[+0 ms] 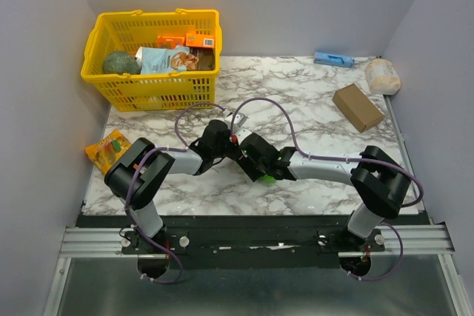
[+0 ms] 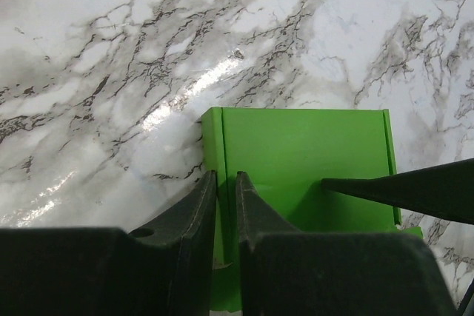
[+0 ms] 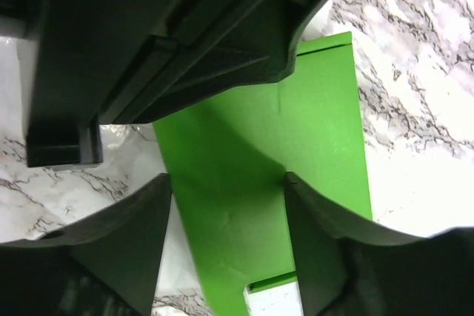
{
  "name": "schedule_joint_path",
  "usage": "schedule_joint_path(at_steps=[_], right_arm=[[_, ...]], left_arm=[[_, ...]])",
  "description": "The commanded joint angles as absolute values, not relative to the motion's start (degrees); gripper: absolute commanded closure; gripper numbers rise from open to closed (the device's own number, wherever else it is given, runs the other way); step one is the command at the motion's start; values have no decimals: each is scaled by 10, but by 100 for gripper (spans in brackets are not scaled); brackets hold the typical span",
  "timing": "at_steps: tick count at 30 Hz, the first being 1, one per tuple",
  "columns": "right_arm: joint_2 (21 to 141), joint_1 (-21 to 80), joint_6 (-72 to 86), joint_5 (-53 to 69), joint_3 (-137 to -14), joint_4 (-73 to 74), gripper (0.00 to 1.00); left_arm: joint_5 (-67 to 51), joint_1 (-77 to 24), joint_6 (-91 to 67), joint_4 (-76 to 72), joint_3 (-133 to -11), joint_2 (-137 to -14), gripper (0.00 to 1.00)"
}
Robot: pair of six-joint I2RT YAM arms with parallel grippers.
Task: Fold the paper box
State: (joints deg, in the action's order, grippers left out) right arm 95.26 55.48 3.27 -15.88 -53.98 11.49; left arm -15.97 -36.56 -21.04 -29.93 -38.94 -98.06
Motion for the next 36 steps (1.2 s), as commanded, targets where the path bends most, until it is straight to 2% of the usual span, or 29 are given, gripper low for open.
schedule_joint_path(at_steps=[1, 9, 12, 13, 16, 21, 25, 36], right_arm=[[990, 550, 43, -233, -556, 150, 42], [1004, 551, 86, -242, -558, 166, 47], [955, 551, 96, -204, -541, 160, 28], [919, 550, 98, -184, -536, 161, 13], [862, 538, 85, -130, -529, 161, 4], [839, 491, 23, -53, -531, 148, 2], [881, 465, -46, -17, -553, 146, 1], [984, 454, -120, -27, -592, 161, 0]], left_arm=[[-180, -359, -199, -221, -380, -1005, 81], [-210, -339, -211, -235, -375, -1008, 81], [-216, -332, -214, -235, -374, -1013, 82], [-218, -332, -213, -236, -374, -1014, 81], [-223, -330, -209, -236, -375, -1015, 82], [-235, -330, -202, -238, -375, -1014, 82], [-243, -330, -192, -236, -376, -1010, 82], [-230, -330, -187, -222, -378, -1005, 82]])
